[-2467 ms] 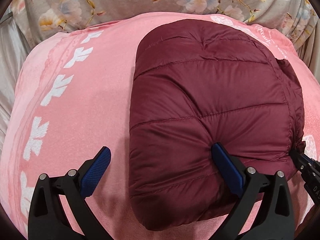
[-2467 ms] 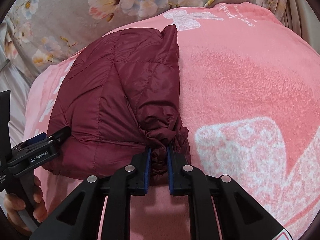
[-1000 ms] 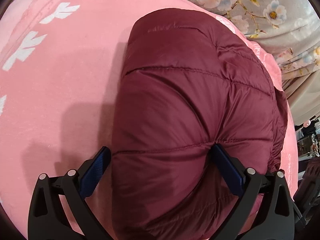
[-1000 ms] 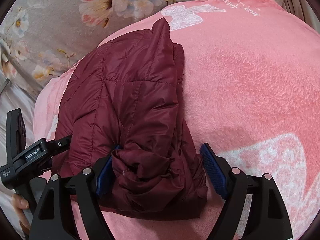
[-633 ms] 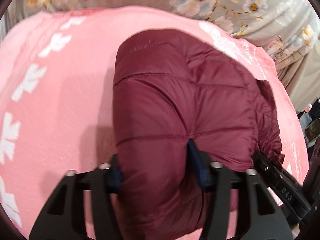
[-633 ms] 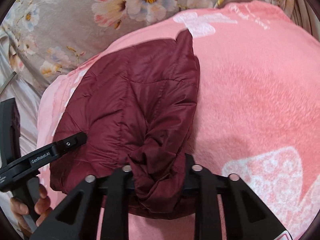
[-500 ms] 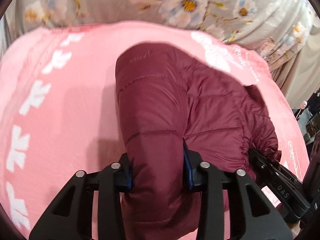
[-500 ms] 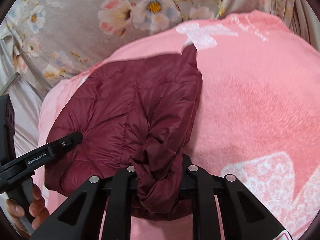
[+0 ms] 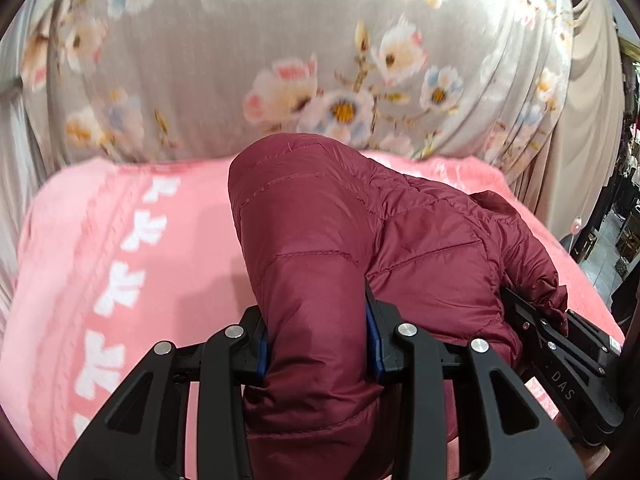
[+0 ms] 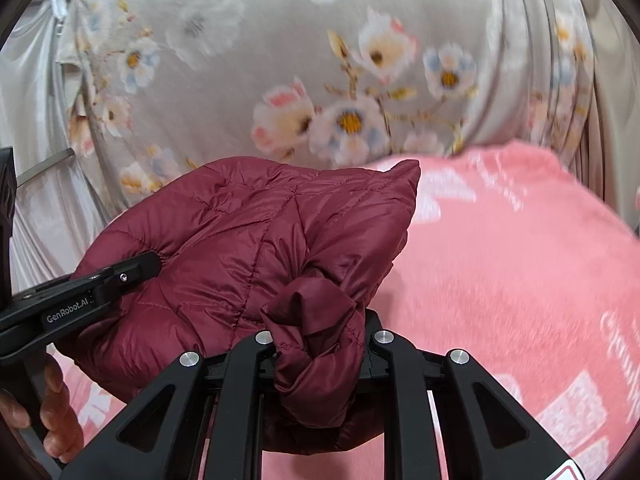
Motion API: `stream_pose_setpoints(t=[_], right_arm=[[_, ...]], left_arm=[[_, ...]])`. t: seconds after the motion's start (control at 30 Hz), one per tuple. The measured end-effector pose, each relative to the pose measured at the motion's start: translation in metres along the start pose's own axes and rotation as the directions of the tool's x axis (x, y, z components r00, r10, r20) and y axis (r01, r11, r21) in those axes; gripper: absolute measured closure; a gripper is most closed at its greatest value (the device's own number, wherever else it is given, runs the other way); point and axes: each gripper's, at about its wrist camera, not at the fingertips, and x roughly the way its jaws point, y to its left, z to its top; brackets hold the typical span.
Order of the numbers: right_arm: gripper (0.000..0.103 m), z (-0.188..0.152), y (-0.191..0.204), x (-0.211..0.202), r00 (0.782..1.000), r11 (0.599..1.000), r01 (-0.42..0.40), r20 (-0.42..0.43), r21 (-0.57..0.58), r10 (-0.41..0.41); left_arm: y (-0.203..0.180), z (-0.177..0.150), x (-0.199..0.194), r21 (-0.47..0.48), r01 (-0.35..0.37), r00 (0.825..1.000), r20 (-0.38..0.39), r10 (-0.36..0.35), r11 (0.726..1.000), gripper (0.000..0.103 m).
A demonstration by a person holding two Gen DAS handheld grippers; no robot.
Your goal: Fold large clothes
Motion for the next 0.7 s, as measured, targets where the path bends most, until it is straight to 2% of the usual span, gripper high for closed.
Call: stream_pose_setpoints(t=[0.2,0.33,0.7], right_arm=[[0.087,0.023,0.032,-0.019,0.994,0.997,0.013,0.108,-0.072,-0.005],[0.087,0.037,0.054,-0.019,0.989,0.994,0.009,0.145,-0.105,0.007],[0.087,0.057,0.12,0.017,0.977,0.981,-0.014,0.208,-0.196,0.055]], left_arm=[[0.008,0.022,-0.032,0.039,-0.033,0.994,0.11,0.029,0.999,0.069],[0.02,0.034,-0.045,0.047,-0.066,0.985,0.162,0.058,0.997,0.069],[0.074,0.056,-0.048,0.084,-0.186,0.949,0.272,0.157,0.979,0.069]])
